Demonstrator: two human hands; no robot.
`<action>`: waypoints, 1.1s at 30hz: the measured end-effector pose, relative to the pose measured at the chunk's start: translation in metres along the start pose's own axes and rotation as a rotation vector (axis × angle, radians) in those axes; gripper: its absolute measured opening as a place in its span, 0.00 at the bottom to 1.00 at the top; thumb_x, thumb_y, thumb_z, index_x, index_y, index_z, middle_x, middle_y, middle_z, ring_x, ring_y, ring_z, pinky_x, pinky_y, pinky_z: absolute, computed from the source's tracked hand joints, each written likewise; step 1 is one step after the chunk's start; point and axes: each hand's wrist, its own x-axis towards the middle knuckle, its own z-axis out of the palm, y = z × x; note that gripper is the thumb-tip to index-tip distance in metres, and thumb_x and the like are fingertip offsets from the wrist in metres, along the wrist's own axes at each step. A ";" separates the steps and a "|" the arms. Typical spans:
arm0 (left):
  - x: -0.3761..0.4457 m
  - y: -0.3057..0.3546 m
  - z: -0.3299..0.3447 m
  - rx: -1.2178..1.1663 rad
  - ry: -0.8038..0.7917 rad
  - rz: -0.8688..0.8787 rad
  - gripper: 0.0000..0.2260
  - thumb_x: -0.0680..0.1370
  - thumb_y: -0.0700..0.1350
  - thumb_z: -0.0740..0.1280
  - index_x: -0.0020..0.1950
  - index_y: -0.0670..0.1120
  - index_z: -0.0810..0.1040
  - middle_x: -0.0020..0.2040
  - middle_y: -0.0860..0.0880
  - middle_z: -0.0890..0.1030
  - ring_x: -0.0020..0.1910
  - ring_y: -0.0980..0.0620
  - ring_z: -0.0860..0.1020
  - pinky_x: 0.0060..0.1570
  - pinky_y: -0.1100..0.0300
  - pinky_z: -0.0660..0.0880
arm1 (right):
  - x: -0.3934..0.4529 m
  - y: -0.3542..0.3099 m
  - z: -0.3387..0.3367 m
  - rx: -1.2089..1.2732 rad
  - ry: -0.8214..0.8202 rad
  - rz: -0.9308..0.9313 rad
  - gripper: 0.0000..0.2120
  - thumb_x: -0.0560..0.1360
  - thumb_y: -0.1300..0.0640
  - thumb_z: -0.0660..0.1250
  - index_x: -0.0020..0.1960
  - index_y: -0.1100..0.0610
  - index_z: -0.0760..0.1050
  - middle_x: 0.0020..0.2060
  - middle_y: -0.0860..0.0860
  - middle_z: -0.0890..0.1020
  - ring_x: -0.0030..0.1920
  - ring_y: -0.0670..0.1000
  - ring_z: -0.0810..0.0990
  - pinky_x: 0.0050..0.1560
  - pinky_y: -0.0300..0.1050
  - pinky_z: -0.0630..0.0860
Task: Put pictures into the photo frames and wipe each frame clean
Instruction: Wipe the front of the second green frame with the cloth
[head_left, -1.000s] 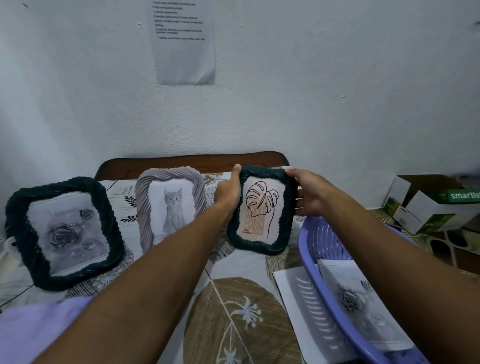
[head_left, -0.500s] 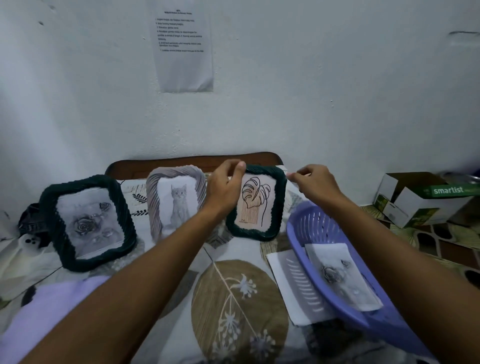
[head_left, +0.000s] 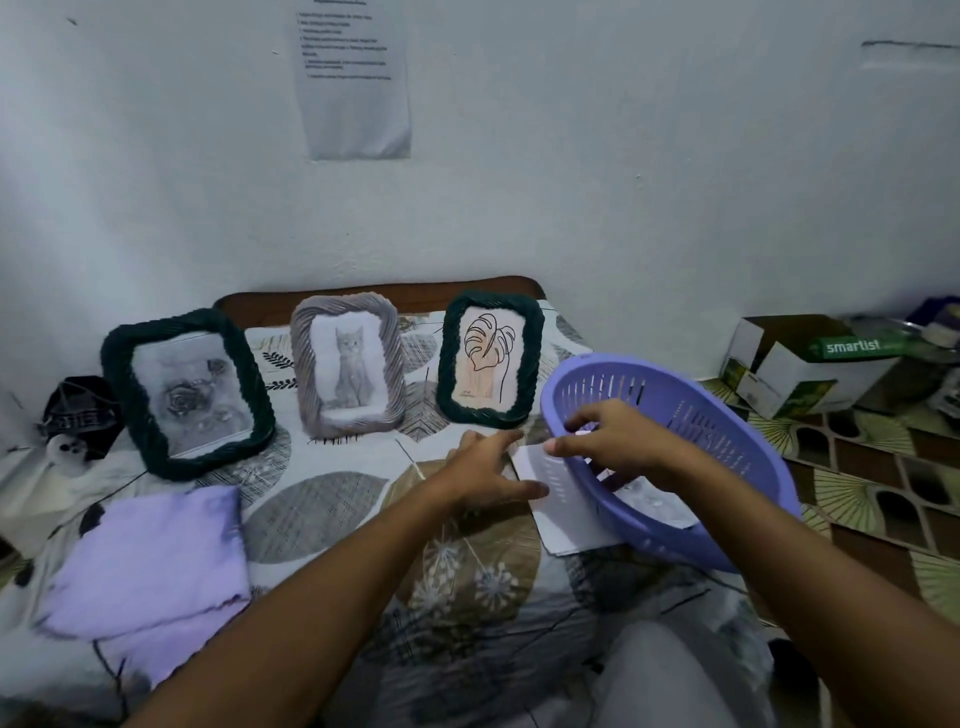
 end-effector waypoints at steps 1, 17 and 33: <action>0.002 -0.002 0.001 0.049 -0.024 -0.016 0.53 0.55 0.76 0.67 0.76 0.56 0.57 0.64 0.43 0.69 0.63 0.42 0.69 0.63 0.45 0.71 | 0.000 0.001 -0.001 0.014 -0.012 0.008 0.19 0.73 0.48 0.72 0.57 0.60 0.76 0.48 0.58 0.79 0.42 0.55 0.80 0.34 0.44 0.79; 0.021 -0.001 -0.002 -0.031 0.011 0.119 0.44 0.55 0.53 0.83 0.66 0.41 0.72 0.61 0.44 0.78 0.59 0.45 0.76 0.57 0.50 0.75 | 0.010 0.014 0.002 0.071 -0.104 0.081 0.21 0.67 0.47 0.76 0.55 0.56 0.77 0.44 0.53 0.80 0.42 0.52 0.79 0.36 0.43 0.78; 0.035 0.018 -0.017 -0.170 -0.161 -0.095 0.17 0.62 0.42 0.81 0.48 0.42 0.82 0.38 0.49 0.81 0.37 0.52 0.78 0.32 0.62 0.72 | 0.014 0.021 0.001 0.153 -0.120 0.092 0.20 0.66 0.49 0.77 0.54 0.55 0.78 0.46 0.56 0.81 0.42 0.53 0.80 0.40 0.46 0.79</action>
